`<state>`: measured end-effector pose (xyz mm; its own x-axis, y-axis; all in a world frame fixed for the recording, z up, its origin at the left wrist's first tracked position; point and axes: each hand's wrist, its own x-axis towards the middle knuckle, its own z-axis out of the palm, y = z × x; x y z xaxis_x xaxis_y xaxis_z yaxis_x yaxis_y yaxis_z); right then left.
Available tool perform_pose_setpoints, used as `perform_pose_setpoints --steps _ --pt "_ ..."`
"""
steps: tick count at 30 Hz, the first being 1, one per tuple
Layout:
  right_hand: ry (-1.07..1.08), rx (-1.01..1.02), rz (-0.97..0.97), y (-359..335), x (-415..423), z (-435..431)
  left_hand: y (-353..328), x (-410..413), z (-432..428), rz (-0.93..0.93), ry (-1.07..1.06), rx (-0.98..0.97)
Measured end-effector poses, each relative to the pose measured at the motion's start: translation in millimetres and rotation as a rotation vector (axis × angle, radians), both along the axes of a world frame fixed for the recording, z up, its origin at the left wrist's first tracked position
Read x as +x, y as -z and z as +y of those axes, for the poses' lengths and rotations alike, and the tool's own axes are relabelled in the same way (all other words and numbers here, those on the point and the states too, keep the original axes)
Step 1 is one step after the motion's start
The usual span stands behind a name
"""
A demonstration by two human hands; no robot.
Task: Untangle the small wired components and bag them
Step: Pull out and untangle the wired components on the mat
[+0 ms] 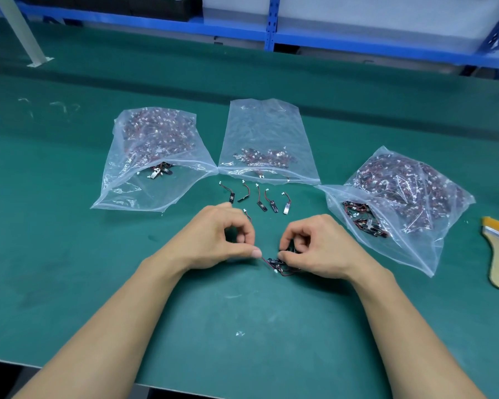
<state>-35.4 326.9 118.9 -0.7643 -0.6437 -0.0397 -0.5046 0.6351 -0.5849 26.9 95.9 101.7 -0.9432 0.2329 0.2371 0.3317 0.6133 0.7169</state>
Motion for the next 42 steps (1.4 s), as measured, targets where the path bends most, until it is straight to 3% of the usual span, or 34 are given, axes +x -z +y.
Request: perform_pose_setpoints --steps 5,13,20,25,32,42 --pt "0.011 -0.033 -0.024 0.0 -0.9 -0.2 1.2 -1.2 1.8 0.046 -0.229 0.217" --pt "0.021 -0.039 -0.002 0.5 -1.2 -1.2 7.3 -7.3 24.4 0.154 -0.363 0.085" --pt "0.015 -0.037 0.006 -0.9 -0.9 -0.3 6.0 -13.7 33.1 0.145 -0.312 -0.147" --pt "0.022 -0.052 -0.026 -2.9 -1.8 2.0 5.5 -8.5 26.4 0.163 -0.203 -0.150" --pt "-0.014 -0.033 -0.068 -6.5 -2.3 6.1 4.0 -3.0 17.3 0.136 -0.223 -0.104" --pt "-0.036 -0.021 -0.071 -5.6 -2.8 7.3 2.9 -7.6 24.7 0.165 -0.127 -0.189"
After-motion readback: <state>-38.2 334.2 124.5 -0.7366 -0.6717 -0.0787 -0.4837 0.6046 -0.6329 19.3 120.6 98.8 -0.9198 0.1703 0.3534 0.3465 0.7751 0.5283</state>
